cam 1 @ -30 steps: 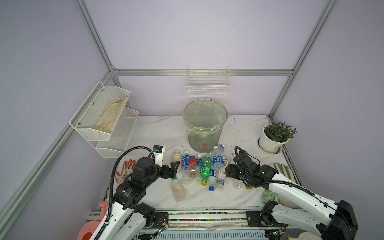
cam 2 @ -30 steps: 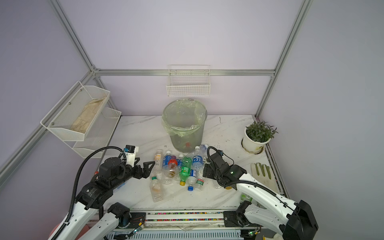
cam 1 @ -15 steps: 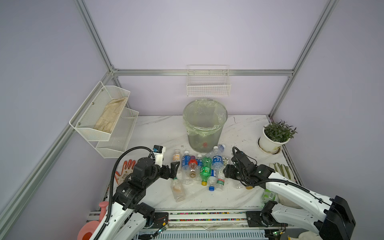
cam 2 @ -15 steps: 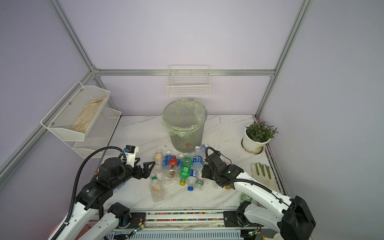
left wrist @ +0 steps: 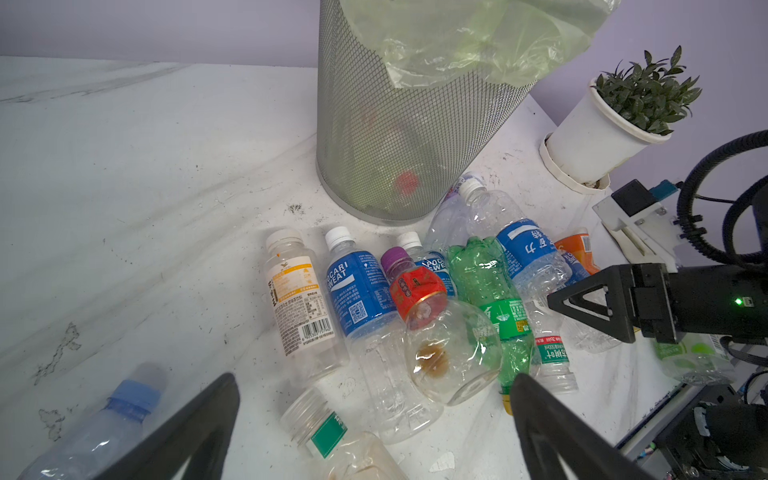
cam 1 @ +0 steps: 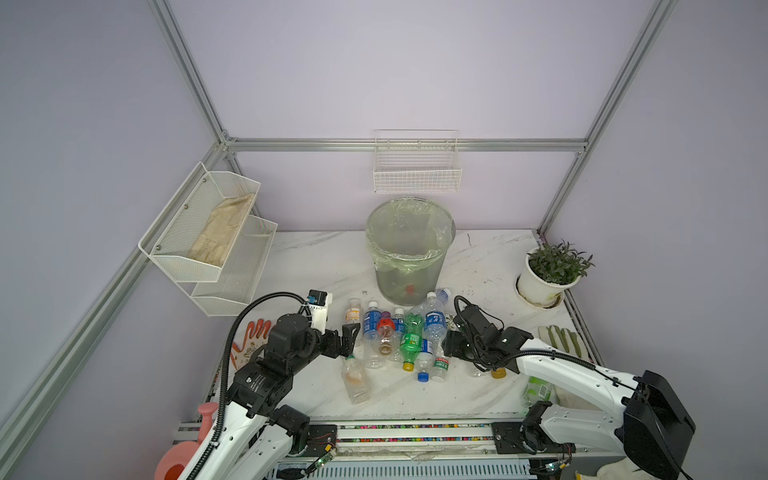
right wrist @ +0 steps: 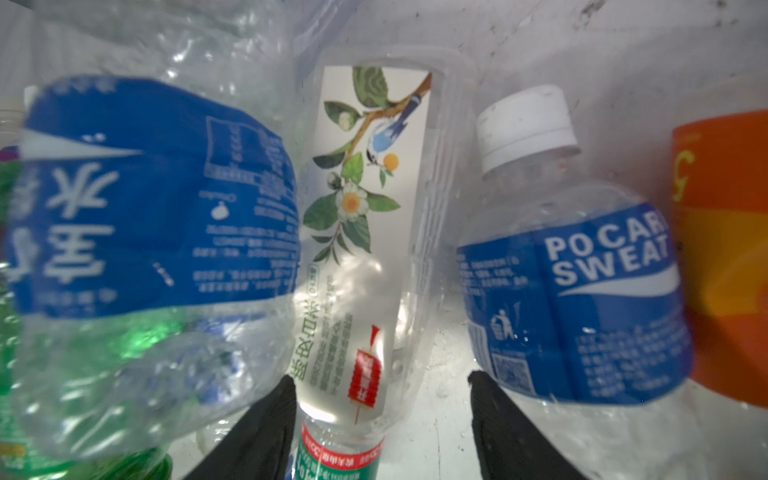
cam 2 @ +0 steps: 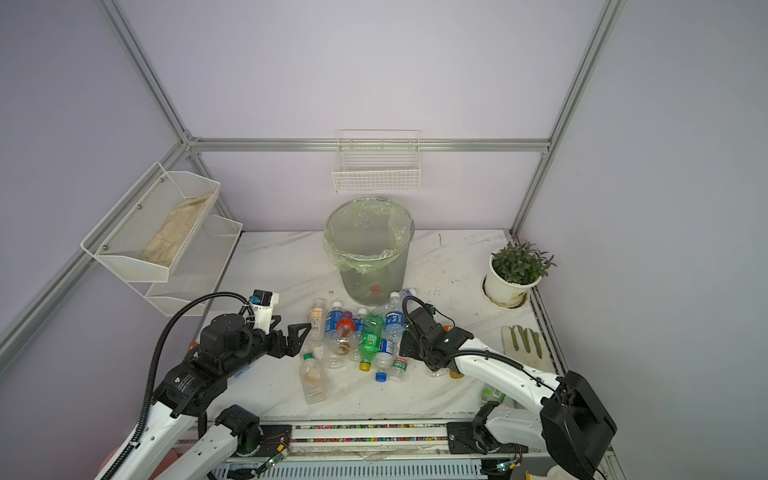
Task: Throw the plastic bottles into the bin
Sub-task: 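Lower the right gripper between the blue-labelled bottles onto a clear bottle, then close the right gripper on the clear bottle and pull it from the cluster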
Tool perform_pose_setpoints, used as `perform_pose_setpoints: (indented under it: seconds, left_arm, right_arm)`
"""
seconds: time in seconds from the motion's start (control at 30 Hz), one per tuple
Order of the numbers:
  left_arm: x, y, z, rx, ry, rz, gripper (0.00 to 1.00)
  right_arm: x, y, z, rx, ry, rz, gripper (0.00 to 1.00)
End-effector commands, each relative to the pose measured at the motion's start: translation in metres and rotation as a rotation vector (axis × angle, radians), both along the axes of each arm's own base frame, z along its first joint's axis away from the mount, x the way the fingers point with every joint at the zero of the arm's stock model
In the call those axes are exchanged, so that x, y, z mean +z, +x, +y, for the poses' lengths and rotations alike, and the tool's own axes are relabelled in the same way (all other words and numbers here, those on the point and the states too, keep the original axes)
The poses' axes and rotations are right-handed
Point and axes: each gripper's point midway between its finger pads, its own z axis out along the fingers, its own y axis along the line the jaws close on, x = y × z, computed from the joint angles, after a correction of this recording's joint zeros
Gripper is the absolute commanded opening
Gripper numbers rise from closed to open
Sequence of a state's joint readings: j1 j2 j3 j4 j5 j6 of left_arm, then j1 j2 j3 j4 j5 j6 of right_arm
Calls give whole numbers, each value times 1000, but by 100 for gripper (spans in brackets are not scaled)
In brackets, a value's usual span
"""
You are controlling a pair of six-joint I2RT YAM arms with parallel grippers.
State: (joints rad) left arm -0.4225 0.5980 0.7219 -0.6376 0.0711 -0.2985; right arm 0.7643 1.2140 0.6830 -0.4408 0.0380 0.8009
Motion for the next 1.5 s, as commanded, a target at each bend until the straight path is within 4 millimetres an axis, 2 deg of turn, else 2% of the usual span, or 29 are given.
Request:
perform_pose_setpoints:
  seconds: [0.0,0.37,0.53,0.63,0.77,0.97,1.27,1.47]
  left_arm:
    - [-4,0,-3,-19,4,-16,100]
    - [-2,-1,-3,-19,0,-24,100]
    - [1,-1,1,-2,0,-42,100]
    - [1,-1,2,1,2,-40,100]
    - [1,-1,0,-6,2,-37,100]
    - [1,-2,1,-6,-1,-40,100]
    - [0,-2,0,-10,0,-34,100]
    - [0,-2,0,-8,1,-34,100]
  right_arm:
    - [-7,3,-3,-24,-34,6,72]
    - [-19,11,-7,-59,-100,14,80]
    - [-17,19,-7,-58,-139,5,82]
    - [-27,21,-3,-43,-162,30,83]
    - [-38,21,-2,-41,-184,54,84]
    - [-40,25,-1,-49,-191,47,84]
    - [-55,19,-13,-67,-242,73,84]
    - [-60,18,-15,-73,-253,79,83]
